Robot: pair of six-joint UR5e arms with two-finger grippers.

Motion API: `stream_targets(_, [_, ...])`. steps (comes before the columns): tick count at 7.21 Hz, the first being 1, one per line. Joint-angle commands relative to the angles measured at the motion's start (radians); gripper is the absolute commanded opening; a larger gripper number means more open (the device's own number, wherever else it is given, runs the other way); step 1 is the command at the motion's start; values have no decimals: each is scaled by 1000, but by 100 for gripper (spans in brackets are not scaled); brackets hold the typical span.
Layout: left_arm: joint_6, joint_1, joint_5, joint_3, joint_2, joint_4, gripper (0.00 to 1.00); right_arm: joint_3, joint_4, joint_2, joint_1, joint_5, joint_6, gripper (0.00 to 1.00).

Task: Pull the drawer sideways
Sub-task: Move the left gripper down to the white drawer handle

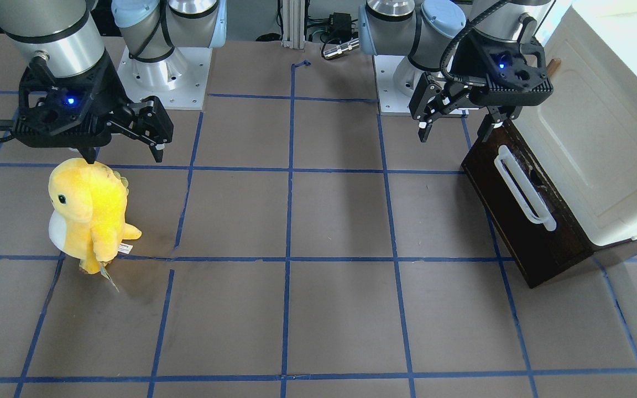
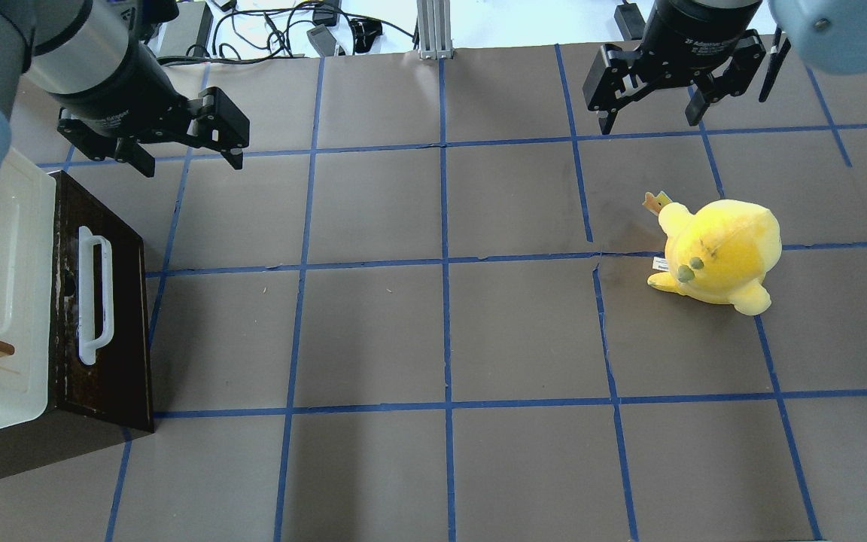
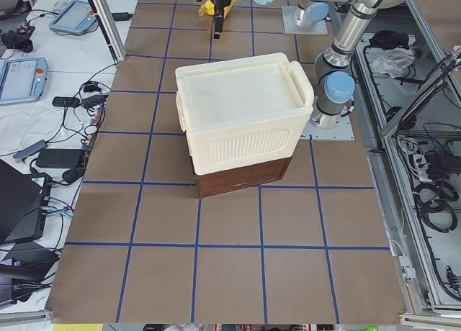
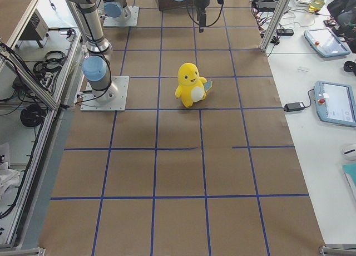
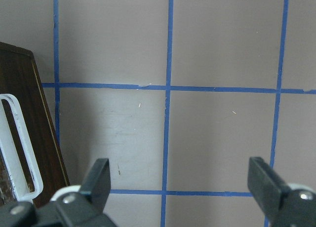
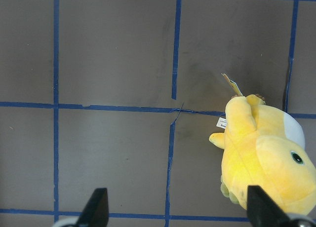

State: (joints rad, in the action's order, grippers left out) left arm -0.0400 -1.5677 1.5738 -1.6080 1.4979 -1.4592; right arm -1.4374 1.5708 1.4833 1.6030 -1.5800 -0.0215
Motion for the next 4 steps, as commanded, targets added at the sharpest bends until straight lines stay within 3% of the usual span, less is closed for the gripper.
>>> stream_targets(1, [2, 0, -3, -9, 2, 0, 100, 0, 0, 0, 0, 0, 0, 100])
stream_targets(4, [-8, 1, 29, -21, 37, 14, 100, 0, 0, 0, 0, 0, 0, 100])
